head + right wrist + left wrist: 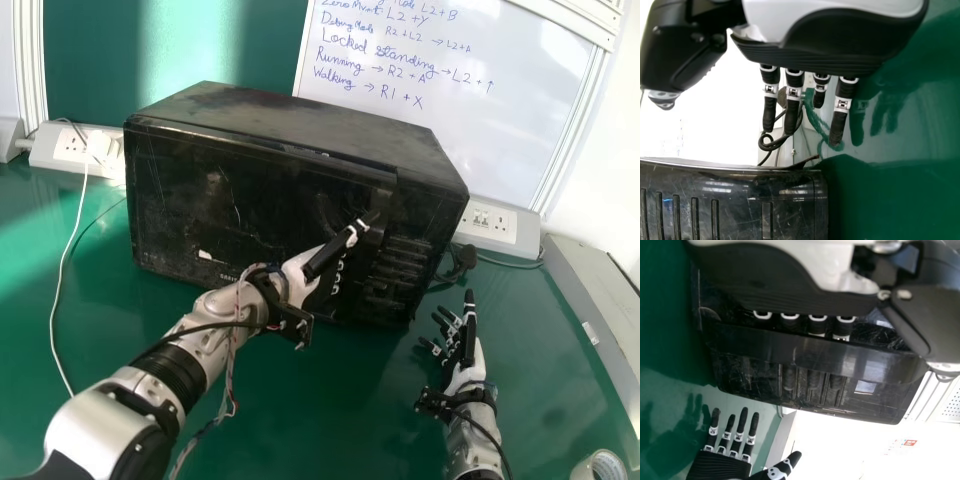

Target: Open the door of oven

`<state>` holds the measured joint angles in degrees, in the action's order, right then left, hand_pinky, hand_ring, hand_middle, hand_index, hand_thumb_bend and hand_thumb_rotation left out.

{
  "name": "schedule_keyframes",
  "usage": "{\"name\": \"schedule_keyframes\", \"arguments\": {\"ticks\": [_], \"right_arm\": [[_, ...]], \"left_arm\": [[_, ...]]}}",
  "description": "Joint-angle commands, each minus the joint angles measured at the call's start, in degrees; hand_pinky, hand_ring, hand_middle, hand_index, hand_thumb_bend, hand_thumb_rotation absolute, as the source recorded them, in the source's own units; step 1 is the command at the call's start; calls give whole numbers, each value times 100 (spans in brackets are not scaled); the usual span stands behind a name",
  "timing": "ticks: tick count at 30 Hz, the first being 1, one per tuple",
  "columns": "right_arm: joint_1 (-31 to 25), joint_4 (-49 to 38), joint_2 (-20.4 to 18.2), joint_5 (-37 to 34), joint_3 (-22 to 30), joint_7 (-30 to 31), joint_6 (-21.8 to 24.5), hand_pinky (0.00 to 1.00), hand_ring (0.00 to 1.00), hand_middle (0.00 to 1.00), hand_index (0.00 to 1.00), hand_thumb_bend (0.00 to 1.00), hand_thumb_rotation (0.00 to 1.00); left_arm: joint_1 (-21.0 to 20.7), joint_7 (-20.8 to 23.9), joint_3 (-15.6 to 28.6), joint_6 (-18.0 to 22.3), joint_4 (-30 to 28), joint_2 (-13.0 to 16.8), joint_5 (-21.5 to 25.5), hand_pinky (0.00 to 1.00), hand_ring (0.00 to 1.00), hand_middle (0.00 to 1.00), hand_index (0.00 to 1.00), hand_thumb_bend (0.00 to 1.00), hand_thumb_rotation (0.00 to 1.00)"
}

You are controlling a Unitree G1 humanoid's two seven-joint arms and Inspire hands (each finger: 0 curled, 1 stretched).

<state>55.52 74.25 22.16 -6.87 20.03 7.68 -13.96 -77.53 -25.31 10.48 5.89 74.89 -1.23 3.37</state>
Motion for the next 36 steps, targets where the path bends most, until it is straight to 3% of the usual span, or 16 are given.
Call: {"name": "schedule_keyframes", "arguments": {"ticks": [1, 3, 7, 13, 24, 36], "right_arm": [[-100, 178, -203, -2, -8, 91, 237, 64, 75, 79, 77, 96, 89], [-101, 177, -207, -3, 0, 83, 236, 65, 75, 79, 78, 96, 89], [-95, 185, -202, 12, -2, 80, 237, 64, 75, 80, 77, 98, 89], [-93, 187, -214, -4, 15, 94, 232, 64, 75, 79, 77, 97, 89], [-70, 196, -242, 11, 14, -5, 266, 62, 74, 78, 76, 100, 89], [-80, 198, -256, -1, 26, 5, 251, 61, 74, 79, 77, 100, 88]], "left_arm": [[-104, -181, -74, 83, 48, -202, -64, 59, 68, 74, 80, 100, 84], [-114, -216, -92, 85, 50, -199, -72, 58, 67, 73, 79, 100, 85], [-147, -251, -48, 45, 49, -209, -29, 49, 53, 60, 74, 100, 84], [-142, -219, 15, 28, 53, -245, 28, 39, 43, 50, 68, 100, 83], [-146, -286, 81, 6, 63, -313, 85, 28, 35, 41, 46, 100, 79], [-139, -353, 95, 20, 45, -358, 47, 19, 23, 31, 38, 100, 77]]}}
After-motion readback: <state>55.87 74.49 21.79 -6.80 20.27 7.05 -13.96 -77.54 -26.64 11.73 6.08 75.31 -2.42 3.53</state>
